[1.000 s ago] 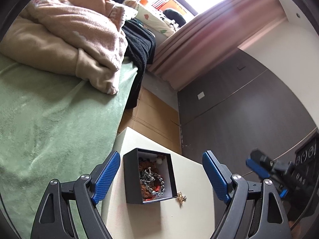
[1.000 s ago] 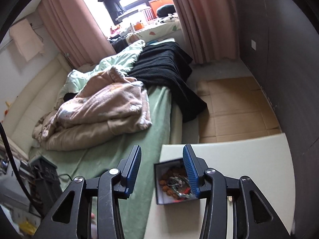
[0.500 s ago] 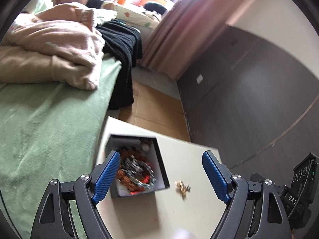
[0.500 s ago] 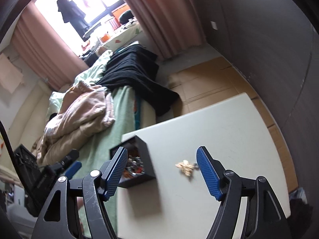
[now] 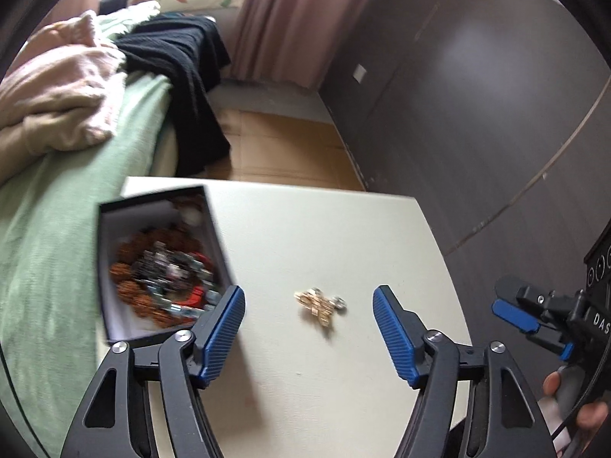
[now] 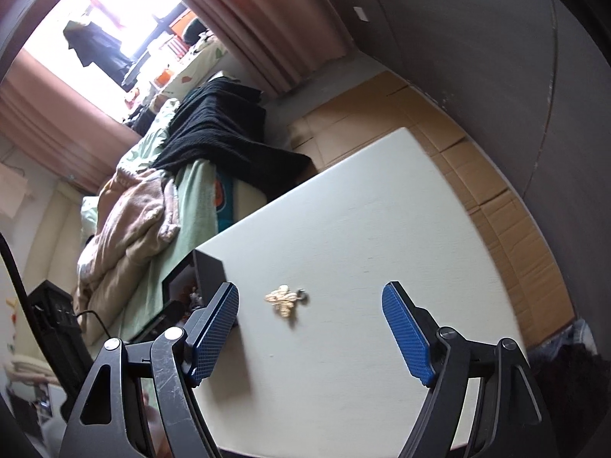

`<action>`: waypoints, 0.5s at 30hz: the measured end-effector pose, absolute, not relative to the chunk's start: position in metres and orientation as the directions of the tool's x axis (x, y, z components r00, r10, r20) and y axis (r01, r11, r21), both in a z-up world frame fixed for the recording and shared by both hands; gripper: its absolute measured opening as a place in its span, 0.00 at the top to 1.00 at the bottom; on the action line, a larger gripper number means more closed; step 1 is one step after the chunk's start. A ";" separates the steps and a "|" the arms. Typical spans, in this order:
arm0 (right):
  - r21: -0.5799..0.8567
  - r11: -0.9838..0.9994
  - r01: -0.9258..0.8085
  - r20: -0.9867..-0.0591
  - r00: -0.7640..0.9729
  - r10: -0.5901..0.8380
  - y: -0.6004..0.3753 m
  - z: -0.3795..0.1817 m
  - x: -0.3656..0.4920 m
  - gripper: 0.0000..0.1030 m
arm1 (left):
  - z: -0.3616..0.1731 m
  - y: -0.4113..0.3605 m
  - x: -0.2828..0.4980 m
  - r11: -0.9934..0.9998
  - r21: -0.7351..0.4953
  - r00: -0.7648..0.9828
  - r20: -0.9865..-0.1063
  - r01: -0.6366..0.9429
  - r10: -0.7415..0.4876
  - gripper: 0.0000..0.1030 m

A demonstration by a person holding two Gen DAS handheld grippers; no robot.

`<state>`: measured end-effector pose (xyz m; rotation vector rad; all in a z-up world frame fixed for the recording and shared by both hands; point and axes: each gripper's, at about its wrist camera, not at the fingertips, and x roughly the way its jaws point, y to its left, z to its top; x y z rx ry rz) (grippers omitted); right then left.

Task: Organize jewelry
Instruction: 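Grasp the gold butterfly brooch with the left tool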

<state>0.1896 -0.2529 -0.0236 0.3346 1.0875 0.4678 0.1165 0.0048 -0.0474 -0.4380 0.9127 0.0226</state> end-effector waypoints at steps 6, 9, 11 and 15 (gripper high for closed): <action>0.510 0.846 -0.154 -0.765 0.368 0.528 -0.274 -0.032 0.199 0.24 | -0.067 -0.018 0.133 0.918 -0.335 0.560 -0.812 -0.212 -0.167 0.48; 0.532 0.836 -0.133 -0.759 0.363 0.540 -0.281 -0.036 0.203 0.24 | -0.082 -0.023 0.143 0.903 -0.333 0.523 -0.839 -0.270 -0.153 0.61; 0.546 0.830 -0.116 -0.754 0.364 0.547 -0.286 -0.038 0.206 0.24 | -0.088 -0.025 0.146 0.900 -0.321 0.510 -0.850 -0.294 -0.136 0.64; 0.570 0.818 -0.077 -0.747 0.366 0.555 -0.297 -0.042 0.212 0.24 | -0.097 -0.032 0.152 0.907 -0.279 0.496 -0.863 -0.314 -0.094 0.64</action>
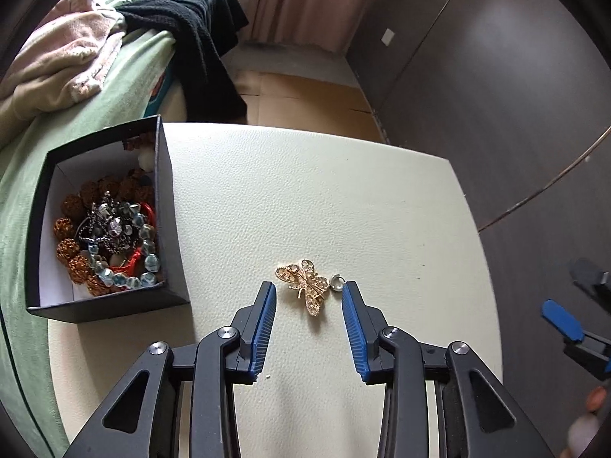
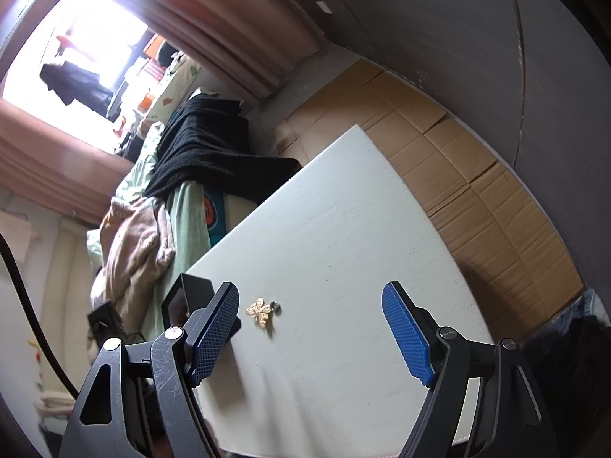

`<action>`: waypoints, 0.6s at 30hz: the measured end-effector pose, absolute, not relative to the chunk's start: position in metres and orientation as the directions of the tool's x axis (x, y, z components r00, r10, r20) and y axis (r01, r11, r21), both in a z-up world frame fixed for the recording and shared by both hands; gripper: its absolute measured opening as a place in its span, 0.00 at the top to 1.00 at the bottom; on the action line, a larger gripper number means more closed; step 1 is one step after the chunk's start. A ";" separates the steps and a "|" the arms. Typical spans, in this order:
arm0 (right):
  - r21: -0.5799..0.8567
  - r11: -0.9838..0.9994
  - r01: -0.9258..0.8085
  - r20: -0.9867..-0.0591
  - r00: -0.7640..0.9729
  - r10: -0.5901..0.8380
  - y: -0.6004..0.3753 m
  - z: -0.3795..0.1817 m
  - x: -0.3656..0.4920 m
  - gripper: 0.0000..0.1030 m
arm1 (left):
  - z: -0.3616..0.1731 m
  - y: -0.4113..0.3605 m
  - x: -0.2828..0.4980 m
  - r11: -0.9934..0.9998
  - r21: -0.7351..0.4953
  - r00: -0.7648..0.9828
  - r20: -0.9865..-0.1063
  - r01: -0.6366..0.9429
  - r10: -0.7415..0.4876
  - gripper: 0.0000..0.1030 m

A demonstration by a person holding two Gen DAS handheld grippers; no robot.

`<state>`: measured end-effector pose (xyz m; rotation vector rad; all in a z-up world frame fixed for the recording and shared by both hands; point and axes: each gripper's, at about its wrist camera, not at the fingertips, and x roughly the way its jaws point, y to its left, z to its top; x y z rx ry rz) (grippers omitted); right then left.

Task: Organize jewelry
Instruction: 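Grasp the gold butterfly brooch with the left tool, then drop the butterfly brooch into the box with the left tool while the right tool grasps the silver ring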

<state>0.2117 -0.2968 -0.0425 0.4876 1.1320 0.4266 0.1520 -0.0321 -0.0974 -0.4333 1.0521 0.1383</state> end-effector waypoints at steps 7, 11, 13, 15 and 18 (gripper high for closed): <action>0.591 0.806 -0.045 -0.743 0.361 0.564 -0.302 -0.048 0.217 0.24 | -0.113 -0.037 0.161 0.903 -0.256 0.477 -0.876 -0.345 -0.066 0.64; 0.588 0.807 -0.055 -0.744 0.354 0.567 -0.297 -0.049 0.218 0.24 | -0.119 -0.040 0.167 0.904 -0.243 0.477 -0.878 -0.353 -0.050 0.64; 0.586 0.808 -0.059 -0.747 0.348 0.567 -0.294 -0.050 0.218 0.24 | -0.123 -0.041 0.171 0.906 -0.222 0.466 -0.884 -0.360 -0.032 0.64; 0.580 0.812 -0.062 -0.751 0.346 0.563 -0.293 -0.051 0.219 0.24 | -0.124 -0.040 0.170 0.905 -0.219 0.474 -0.880 -0.364 -0.022 0.74; 0.568 0.820 -0.074 -0.759 0.339 0.556 -0.287 -0.053 0.219 0.24 | -0.125 -0.037 0.168 0.902 -0.240 0.489 -0.871 -0.358 -0.038 0.84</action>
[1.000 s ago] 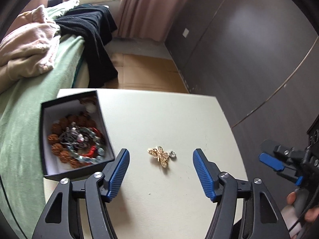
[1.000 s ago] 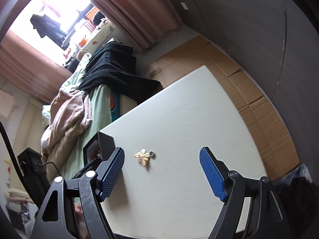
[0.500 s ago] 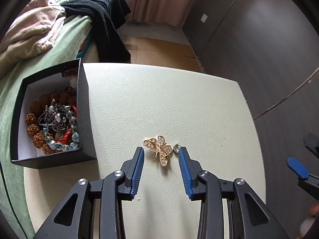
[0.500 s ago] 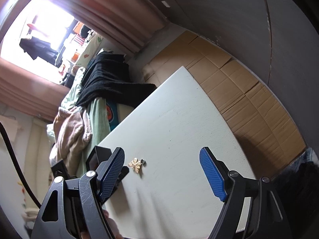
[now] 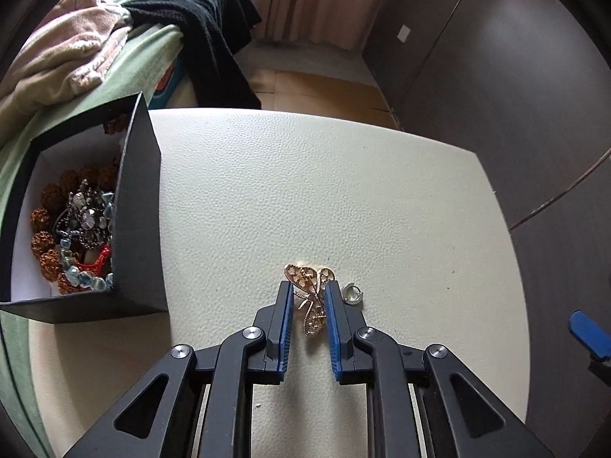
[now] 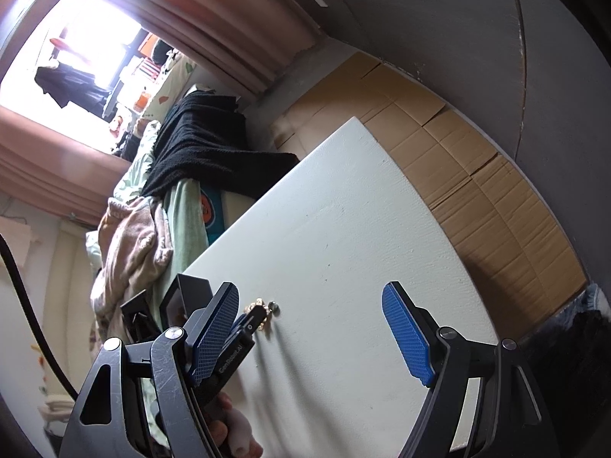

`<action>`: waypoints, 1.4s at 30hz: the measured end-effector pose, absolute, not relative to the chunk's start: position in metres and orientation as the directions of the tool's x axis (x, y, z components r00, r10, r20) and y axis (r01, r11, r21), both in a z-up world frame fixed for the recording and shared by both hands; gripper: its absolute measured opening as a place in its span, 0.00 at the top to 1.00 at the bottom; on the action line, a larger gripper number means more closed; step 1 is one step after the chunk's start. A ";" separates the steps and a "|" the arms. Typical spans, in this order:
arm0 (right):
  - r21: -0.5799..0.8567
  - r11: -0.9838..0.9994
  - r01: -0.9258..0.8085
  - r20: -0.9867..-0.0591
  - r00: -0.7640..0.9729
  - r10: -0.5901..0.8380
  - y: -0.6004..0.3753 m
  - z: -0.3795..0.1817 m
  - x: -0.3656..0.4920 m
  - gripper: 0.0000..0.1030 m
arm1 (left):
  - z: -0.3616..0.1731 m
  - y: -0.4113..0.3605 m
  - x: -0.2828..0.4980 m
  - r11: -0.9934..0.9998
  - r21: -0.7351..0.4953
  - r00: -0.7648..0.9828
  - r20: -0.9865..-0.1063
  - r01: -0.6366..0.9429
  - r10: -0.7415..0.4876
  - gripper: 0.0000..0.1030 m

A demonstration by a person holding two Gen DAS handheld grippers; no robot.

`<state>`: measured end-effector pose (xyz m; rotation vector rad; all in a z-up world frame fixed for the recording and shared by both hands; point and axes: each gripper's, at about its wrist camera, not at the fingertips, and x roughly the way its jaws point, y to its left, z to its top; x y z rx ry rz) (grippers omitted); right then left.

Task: Organize jewelry
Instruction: 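Drop the butterfly brooch into the box with the left tool while the right tool grasps the silver ring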

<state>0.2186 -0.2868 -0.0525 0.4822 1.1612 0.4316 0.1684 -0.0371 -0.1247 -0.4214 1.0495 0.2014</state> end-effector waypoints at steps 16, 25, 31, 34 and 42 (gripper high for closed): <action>0.462 0.861 -0.213 -0.825 0.254 0.506 -0.218 -0.080 0.214 0.32 | -0.069 0.012 0.140 0.868 -0.353 0.609 -0.789 -0.350 -0.076 0.88; 0.419 0.875 -0.243 -0.858 0.208 0.469 -0.178 -0.105 0.213 0.55 | -0.055 0.048 0.126 0.842 -0.388 0.643 -0.763 -0.375 -0.065 0.88; 0.362 0.887 -0.287 -0.880 0.210 0.427 -0.153 -0.116 0.211 0.63 | -0.049 0.067 0.122 0.819 -0.432 0.664 -0.742 -0.377 -0.086 0.88; 0.336 0.894 -0.295 -0.892 0.206 0.403 -0.144 -0.123 0.212 0.64 | -0.046 0.077 0.120 0.803 -0.456 0.676 -0.731 -0.383 -0.093 0.88; 0.199 0.908 -0.369 -0.908 0.278 0.312 -0.121 -0.122 0.208 0.66 | -0.044 0.099 0.116 0.770 -0.495 0.691 -0.716 -0.402 -0.099 0.88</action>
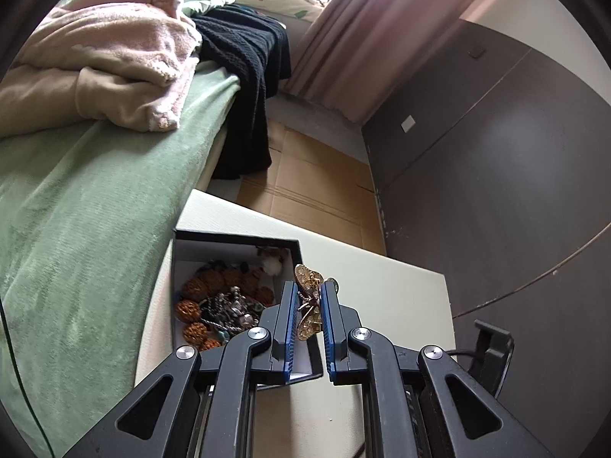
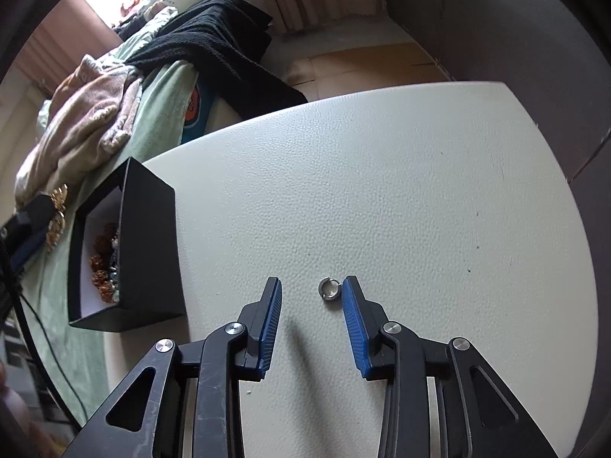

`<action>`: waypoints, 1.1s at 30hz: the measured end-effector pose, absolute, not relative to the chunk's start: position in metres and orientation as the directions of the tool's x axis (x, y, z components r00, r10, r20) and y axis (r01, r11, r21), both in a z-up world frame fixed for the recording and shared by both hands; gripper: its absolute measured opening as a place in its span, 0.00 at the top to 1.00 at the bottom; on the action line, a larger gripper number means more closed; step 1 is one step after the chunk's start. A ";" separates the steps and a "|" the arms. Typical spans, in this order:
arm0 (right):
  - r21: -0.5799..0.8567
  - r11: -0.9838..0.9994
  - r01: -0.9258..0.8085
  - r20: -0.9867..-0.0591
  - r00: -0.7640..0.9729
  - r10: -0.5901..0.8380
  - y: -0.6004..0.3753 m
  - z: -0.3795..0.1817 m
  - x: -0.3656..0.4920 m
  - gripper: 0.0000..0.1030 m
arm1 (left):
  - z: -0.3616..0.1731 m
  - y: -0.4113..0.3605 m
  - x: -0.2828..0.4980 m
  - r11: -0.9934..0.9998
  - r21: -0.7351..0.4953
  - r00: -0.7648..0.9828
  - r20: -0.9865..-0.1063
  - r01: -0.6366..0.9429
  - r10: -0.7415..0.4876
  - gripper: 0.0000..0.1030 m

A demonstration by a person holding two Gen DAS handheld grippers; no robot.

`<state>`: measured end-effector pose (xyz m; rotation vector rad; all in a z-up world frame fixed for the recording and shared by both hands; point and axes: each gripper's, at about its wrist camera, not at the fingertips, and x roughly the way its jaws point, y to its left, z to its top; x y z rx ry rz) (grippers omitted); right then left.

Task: Organize jewelry
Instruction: 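Drop the butterfly brooch into the box with the left tool while the right tool grasps the silver ring, then lower the silver ring into the box and open the right tool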

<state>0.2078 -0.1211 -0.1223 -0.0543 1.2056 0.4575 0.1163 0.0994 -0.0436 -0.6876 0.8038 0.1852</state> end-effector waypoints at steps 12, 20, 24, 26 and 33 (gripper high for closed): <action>-0.009 0.907 -0.421 -0.905 0.390 0.172 -0.107 -0.116 0.194 0.86 | -0.058 0.119 0.107 0.748 -0.470 0.614 -0.782 -0.469 -0.107 0.86; 0.184 0.865 -0.466 -0.801 0.439 0.407 -0.116 -0.063 0.172 0.86 | -0.048 0.136 0.082 0.703 -0.510 0.653 -0.752 -0.496 -0.085 0.41; 0.290 0.814 -0.503 -0.743 0.418 0.523 -0.115 -0.045 0.161 0.86 | -0.047 0.150 0.070 0.671 -0.530 0.662 -0.745 -0.519 -0.077 0.41; 0.325 0.794 -0.514 -0.726 0.402 0.558 -0.111 -0.041 0.158 0.86 | -0.047 0.155 0.065 0.657 -0.537 0.665 -0.744 -0.528 -0.074 0.41; 0.379 0.749 -0.544 -0.702 0.357 0.616 -0.087 -0.035 0.150 0.86 | -0.042 0.151 0.065 0.706 -0.499 0.657 -0.751 -0.502 -0.063 0.41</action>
